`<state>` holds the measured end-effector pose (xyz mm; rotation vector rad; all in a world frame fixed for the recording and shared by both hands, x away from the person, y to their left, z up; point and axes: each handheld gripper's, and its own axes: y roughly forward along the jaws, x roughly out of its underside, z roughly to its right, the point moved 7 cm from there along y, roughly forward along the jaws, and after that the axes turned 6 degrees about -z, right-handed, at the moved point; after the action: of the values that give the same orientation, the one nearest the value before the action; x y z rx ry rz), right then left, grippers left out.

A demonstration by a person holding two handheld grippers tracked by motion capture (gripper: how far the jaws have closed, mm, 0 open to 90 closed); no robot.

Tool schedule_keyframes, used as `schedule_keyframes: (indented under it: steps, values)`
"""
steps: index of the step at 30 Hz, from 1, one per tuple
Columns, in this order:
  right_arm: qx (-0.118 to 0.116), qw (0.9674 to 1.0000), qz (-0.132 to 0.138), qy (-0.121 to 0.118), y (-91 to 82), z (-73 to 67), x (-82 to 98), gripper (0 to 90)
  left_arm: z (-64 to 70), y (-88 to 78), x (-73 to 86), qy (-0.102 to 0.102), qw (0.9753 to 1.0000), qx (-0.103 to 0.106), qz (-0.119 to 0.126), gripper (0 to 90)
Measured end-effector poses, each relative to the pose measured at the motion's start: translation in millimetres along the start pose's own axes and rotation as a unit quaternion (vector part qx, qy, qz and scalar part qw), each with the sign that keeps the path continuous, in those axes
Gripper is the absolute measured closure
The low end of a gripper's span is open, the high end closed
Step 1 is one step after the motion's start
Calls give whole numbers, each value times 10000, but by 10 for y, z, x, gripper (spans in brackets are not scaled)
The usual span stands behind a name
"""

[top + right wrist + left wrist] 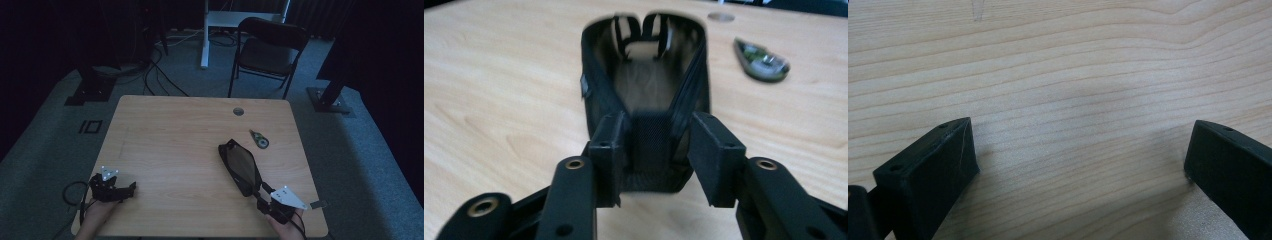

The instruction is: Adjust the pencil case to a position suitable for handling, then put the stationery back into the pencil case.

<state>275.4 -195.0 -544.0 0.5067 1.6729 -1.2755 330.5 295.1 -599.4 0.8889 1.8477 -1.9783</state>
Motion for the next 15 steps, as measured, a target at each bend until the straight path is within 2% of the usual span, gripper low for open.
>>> schedule_keyframes:
  steps: [6,7,15]
  values:
    - [88,9997,218,-17,-80,125,-161,561,0,0,0,1,10000,1,0,6]
    - [134,9994,314,-22,-99,185,-245,551,0,0,0,2,10000,1,-1,6]
    - [218,9985,493,-17,-51,376,-449,495,0,0,0,1,10000,0,0,5]
